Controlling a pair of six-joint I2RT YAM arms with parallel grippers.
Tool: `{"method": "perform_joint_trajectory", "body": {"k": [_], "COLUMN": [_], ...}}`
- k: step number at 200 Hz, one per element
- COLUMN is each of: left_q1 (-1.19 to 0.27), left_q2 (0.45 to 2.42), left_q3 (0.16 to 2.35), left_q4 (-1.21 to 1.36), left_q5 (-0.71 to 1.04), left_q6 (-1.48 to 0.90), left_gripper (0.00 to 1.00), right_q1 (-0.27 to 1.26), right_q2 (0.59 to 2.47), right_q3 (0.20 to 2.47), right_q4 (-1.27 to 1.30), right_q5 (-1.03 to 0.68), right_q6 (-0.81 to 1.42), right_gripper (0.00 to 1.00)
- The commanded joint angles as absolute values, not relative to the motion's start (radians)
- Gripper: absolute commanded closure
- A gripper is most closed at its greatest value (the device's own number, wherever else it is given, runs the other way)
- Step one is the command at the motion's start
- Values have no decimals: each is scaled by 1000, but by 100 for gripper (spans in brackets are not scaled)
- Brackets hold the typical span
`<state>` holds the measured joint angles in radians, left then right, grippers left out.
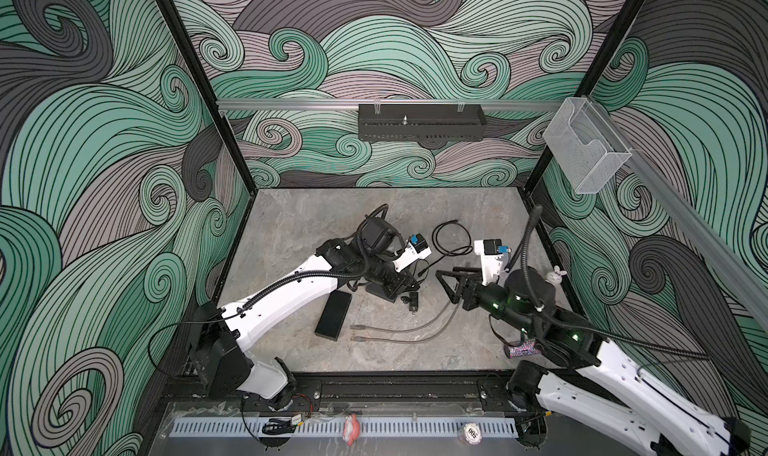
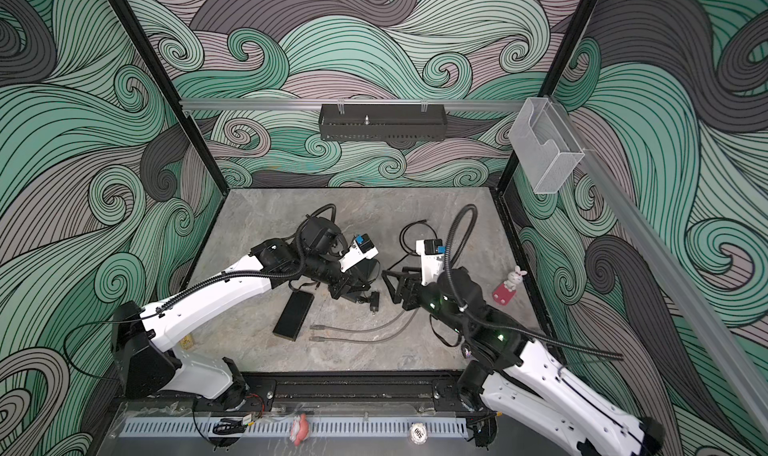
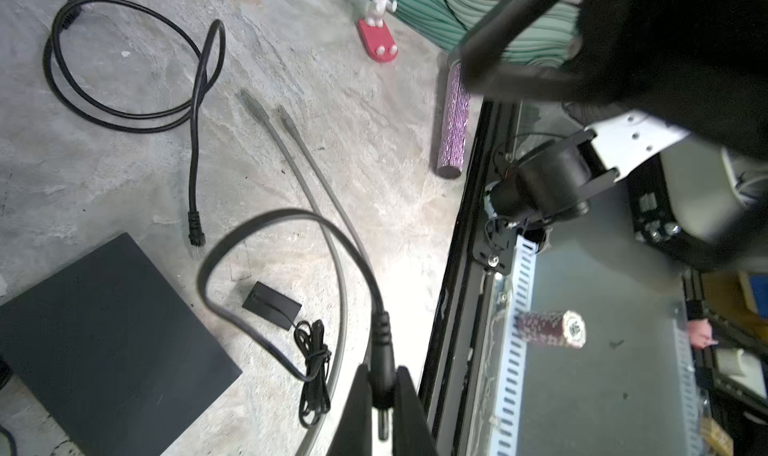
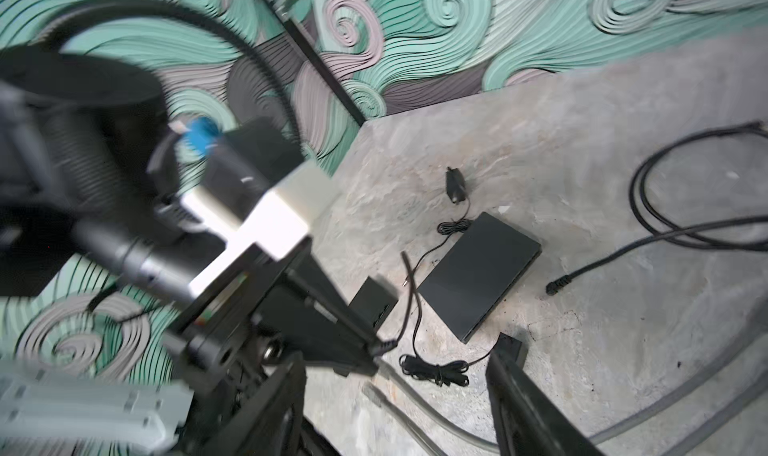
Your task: Insert the plug into the switch port
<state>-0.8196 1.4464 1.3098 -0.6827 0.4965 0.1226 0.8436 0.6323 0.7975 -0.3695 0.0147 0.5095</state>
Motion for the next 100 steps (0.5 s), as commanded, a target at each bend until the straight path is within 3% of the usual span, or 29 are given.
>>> {"method": "perform_joint_trajectory", "body": {"k": [1,41,58,100], "left_q1": [-826,-827,-824,-820], "left_q2": [1429,1380,1367,1354], "left_q3": [1344,1346,1358,1334], "left_q4": [-830,-974,-977,-813], "left_q5": [495,639,742,960], "left_q6": [298,502,491,224], "left_gripper": [100,100,100,100], "right_q1": [836,844,860,896], "right_q2": [620,696,693,606], "right_q3": [828,798,772,746], "right_q4": [-506,-573,-548,-446], "right_q5": [-204,-435,-415,-394], "right_q6": [217,74,50,-76], "right_gripper": [35,50,52,60]}}
